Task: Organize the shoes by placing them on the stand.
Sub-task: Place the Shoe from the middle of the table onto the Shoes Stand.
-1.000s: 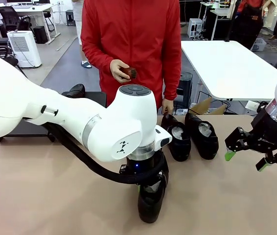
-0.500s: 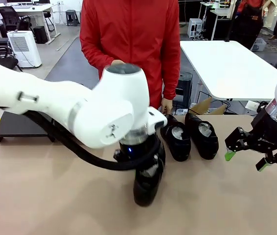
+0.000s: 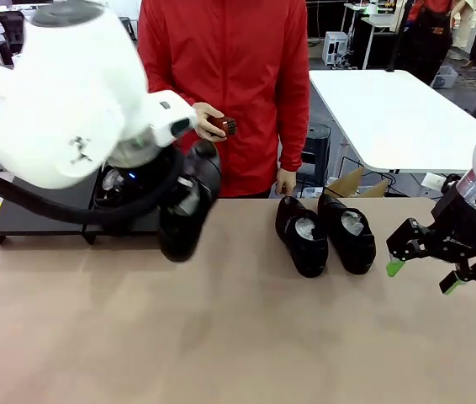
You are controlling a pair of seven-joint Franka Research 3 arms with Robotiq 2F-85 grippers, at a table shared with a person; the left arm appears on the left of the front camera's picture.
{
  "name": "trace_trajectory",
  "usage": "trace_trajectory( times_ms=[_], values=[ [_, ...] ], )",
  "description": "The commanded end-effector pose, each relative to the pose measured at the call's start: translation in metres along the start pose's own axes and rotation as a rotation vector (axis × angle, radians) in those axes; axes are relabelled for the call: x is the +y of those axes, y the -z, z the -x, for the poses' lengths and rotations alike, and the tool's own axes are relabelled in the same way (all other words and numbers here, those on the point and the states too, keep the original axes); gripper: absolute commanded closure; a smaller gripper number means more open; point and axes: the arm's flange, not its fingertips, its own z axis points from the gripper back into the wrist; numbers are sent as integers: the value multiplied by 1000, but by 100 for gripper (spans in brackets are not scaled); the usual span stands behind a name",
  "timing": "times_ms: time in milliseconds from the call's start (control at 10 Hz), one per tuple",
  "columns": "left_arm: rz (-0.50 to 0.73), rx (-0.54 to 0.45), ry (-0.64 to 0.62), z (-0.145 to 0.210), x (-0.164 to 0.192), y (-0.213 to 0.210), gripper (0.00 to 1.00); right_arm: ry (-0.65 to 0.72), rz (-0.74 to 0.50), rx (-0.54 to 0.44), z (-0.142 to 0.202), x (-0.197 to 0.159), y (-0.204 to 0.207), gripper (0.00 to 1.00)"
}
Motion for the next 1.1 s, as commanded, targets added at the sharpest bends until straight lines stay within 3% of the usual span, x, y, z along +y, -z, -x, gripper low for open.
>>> trace_trajectory(
  times_ms=[0,300,600,700,800,1000],
  values=[
    [-24,-78,-24,-16,30,2,100,-16,-1,-1,0,-1,-1,0],
    [-31,-96,-82,-50,71,29,100,-16,-1,-1,0,-1,-1,0],
    [-23,-151,-110,-67,90,45,100,-16,-1,-1,0,-1,-1,0],
    [-35,-148,-185,-69,94,47,100,-16,-1,-1,0,-1,-1,0],
    [-13,-98,-121,-58,91,52,100,-16,-1,-1,0,-1,-1,0],
    [-13,-98,-121,-58,91,52,100,-16,-1,-1,0,-1,-1,0]
  ],
)
